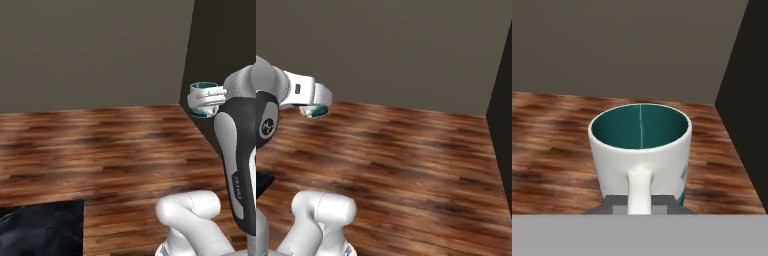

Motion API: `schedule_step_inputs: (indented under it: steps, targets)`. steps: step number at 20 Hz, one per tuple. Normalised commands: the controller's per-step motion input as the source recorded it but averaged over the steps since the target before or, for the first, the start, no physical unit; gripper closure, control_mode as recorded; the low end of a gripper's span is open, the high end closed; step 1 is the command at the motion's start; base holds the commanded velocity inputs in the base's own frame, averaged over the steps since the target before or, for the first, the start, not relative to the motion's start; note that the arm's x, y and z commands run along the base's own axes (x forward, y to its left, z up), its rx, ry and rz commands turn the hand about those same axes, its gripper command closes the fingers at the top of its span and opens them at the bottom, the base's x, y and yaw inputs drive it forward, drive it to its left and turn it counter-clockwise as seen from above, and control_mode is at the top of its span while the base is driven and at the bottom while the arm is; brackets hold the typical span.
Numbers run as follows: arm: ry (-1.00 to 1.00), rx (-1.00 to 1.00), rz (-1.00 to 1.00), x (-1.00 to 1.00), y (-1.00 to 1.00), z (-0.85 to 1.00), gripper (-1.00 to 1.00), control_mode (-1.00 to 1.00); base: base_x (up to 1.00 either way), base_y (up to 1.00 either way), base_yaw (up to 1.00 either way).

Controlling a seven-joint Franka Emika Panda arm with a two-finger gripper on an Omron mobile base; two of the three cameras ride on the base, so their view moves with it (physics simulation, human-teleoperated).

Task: There is a tray on the dining counter. Grab the cup, mug, and pitcher and place them on the tray. The pitcher may be placed next to the tray if it cannot fit the tray.

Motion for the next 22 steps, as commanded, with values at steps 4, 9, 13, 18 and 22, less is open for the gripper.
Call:
schedule_step_inputs:
  steps: [4, 9, 13, 18, 22]
  targets:
    - [0.00, 0.00, 0.00, 0.00, 0.00, 0.00, 1.00, 1.00, 1.00, -0.04, -0.50]
    - [0.00, 0.00, 0.00, 0.00, 0.00, 0.00, 1.00, 1.00, 1.00, -0.35, -0.04]
    - [0.00, 0.00, 0.00, 0.00, 0.00, 0.00, 1.00, 1.00, 1.00, 0.00, 0.69]
    - [0.00, 0.00, 0.00, 0.00, 0.00, 0.00, 1.00, 1.00, 1.00, -0.05, 0.75]
    - [0.00, 0.00, 0.00, 0.00, 0.00, 0.00, 1.00, 1.00, 0.92, -0.08, 0.79]
